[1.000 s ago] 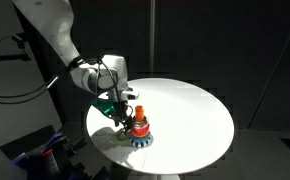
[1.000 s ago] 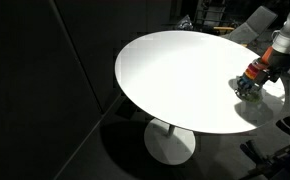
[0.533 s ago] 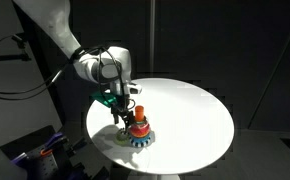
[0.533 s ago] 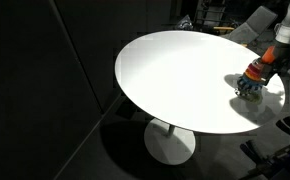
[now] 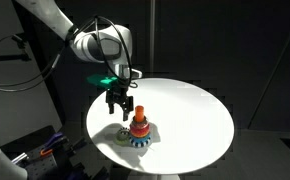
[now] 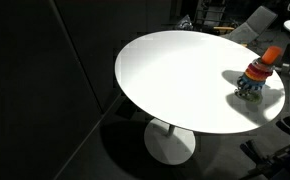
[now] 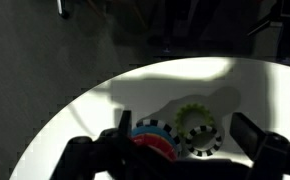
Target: Move the small, black and white item to the table
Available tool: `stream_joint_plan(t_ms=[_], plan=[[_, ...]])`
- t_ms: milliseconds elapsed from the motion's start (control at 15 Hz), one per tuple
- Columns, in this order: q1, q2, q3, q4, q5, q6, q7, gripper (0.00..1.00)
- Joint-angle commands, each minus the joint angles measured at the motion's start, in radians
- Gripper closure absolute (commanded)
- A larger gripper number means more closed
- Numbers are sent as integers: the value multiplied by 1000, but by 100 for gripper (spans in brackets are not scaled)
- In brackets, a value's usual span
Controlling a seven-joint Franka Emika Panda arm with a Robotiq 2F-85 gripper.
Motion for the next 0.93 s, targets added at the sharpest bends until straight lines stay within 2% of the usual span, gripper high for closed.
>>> stream_joint_plan(t_ms=[0, 333, 867], plan=[[-20, -106, 19, 29, 44, -160, -92, 0], [-16, -215, 21, 65, 82, -322, -137, 0], [-14, -378, 22, 103, 106, -445, -125, 0]])
